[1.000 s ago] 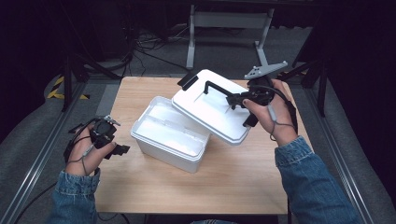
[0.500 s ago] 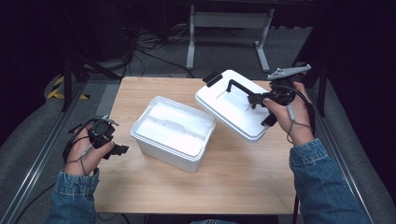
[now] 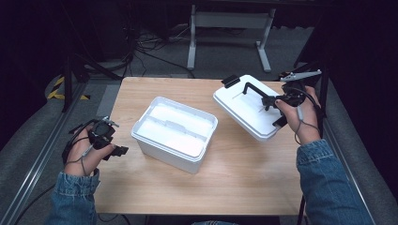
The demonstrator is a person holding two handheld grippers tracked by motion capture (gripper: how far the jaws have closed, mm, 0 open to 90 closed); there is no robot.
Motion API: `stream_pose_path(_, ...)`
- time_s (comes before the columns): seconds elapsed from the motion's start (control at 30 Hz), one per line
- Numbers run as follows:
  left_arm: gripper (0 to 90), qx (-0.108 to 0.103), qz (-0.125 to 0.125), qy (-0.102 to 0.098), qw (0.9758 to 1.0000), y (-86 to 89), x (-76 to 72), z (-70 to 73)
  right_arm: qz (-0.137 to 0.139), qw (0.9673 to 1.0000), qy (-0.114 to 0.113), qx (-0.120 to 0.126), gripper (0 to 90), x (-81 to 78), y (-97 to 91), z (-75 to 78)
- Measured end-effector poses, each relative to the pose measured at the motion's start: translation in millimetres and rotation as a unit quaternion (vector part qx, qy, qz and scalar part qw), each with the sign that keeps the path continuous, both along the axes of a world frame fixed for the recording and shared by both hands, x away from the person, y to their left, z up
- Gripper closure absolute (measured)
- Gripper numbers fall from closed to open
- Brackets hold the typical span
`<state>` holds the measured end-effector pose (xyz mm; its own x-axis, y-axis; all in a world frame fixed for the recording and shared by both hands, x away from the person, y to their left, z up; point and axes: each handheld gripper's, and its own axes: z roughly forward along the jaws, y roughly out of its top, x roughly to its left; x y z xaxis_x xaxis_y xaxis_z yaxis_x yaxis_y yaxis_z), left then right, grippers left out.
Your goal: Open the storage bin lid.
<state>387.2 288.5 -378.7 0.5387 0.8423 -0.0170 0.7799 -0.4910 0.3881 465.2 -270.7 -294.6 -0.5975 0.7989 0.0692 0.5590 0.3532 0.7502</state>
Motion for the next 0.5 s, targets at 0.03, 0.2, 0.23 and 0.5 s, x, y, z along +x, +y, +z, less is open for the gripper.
stream_pose_path(0.03,24.1,-0.002,0.000,0.000,1.0000,0.2,0.1,0.1,-0.004,1.0000,0.000,-0.002,85.5,1.6,-1.9,-3.1)
stream_pose_path(0.2,22.7,-0.014,0.003,0.004,0.9999,1.9,-0.2,-0.4,-0.019,0.9997,-0.003,-0.018,85.5,8.8,-11.0,-22.5)
stream_pose_path(0.23,22.6,-0.015,0.005,0.003,0.9999,2.4,-0.2,-0.5,-0.022,0.9996,-0.001,-0.018,85.5,10.5,-13.3,-26.6)
stream_pose_path(0.5,22.1,-0.020,0.008,-0.001,0.9998,3.1,0.1,-2.0,-0.037,0.9991,0.011,-0.016,85.5,20.5,-30.4,-55.7)
